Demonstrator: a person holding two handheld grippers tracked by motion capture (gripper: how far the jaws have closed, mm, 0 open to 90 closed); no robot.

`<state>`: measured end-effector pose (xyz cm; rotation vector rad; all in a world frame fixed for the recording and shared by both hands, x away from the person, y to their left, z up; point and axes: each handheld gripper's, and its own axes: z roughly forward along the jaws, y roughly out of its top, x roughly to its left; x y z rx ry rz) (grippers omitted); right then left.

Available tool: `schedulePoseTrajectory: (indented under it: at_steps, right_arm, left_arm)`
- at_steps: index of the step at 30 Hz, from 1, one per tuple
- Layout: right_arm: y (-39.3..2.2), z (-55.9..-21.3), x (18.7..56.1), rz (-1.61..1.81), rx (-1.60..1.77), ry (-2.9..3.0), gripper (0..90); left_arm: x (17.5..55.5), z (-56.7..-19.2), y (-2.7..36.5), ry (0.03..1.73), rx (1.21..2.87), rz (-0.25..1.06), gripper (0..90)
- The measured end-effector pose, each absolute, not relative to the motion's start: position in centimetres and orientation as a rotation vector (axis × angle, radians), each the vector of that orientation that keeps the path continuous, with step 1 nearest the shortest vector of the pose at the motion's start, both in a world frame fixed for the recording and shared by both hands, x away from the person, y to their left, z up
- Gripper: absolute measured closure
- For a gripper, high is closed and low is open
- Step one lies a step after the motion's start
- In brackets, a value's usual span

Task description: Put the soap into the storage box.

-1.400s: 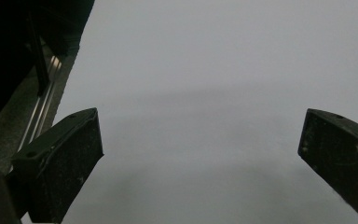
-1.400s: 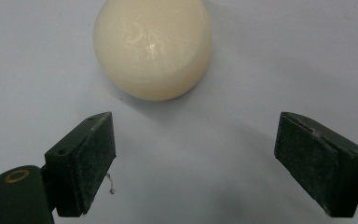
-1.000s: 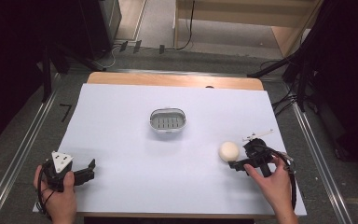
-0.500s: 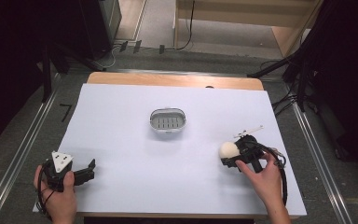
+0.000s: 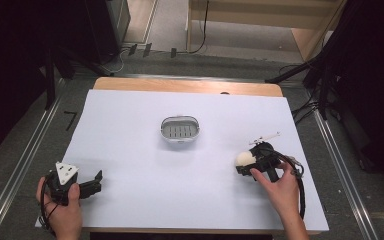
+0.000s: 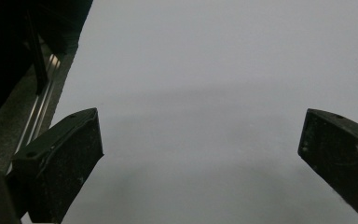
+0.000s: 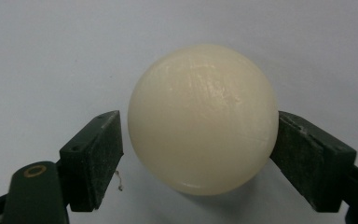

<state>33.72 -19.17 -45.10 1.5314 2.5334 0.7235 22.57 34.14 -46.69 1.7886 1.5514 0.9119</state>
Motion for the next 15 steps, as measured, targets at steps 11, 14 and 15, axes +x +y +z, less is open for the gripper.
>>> schedulePoseTrajectory:
  at_steps: [11,14,15]
  right_arm:
    - [-18.4,-45.5,34.2,0.686,1.55,2.515,23.5]
    - [-18.1,-45.8,34.1,0.671,1.537,2.511,23.8]
    - [-18.0,-45.8,34.1,0.669,1.534,2.512,24.0]
  left_arm:
    - [22.6,-46.7,34.1,1.552,1.79,0.91,0.1]
    - [22.6,-46.7,34.1,1.552,1.791,0.91,0.1]
    - [22.6,-46.7,34.1,1.551,1.791,0.911,0.1]
